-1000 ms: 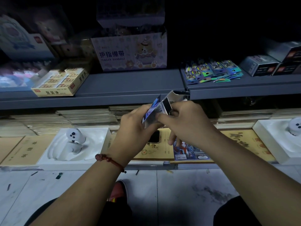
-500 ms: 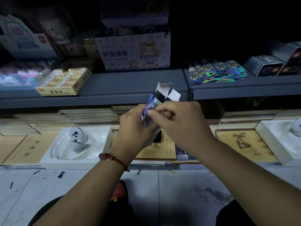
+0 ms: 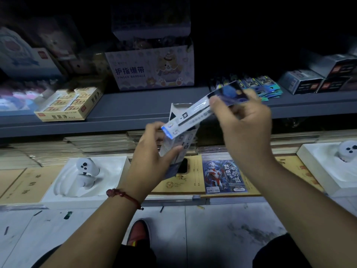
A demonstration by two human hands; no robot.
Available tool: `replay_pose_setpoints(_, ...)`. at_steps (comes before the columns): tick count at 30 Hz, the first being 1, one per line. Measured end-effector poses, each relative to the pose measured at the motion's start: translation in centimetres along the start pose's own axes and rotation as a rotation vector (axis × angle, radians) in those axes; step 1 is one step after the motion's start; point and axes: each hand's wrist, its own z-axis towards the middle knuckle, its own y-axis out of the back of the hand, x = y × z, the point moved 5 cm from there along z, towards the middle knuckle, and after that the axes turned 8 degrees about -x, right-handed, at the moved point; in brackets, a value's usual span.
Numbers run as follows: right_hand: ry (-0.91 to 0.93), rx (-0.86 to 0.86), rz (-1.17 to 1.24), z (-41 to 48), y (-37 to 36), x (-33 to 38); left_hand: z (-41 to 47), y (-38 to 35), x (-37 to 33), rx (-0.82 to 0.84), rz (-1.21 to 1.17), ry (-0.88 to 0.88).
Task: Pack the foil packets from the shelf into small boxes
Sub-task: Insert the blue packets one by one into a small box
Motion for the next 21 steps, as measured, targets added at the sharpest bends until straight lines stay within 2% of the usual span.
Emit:
replay_pose_setpoints(2,-0.031,-0.04,0.063,0.7,1.0,-0.3,-0.1,0.2,0.1,-0.006,-0.067,-0.029)
replay_pose_setpoints(8,-0.086,-0.107,0.135,1.4,2.3,-1.4,-0.6,0.1,-0.6,0.051,-0.029,-0.232)
replay_pose_setpoints(12,-0.072,-0.105,0.105,1.4,2.2,-1.6,-0.7,-0.2,-0.5,0.033,-0.098,-0.248)
replay_pose_setpoints(17,0.063,-0.108,0.013,1.0,1.9,-0.9,-0.8,-0.2,-0.2,0.003,-0.085,-0.207)
replay_pose_setpoints(21,0.304,-0.163,-0.135,1.1,1.9,-0.2,-0.7,-0.1,-0.4,-0.002,-0.084,-0.199)
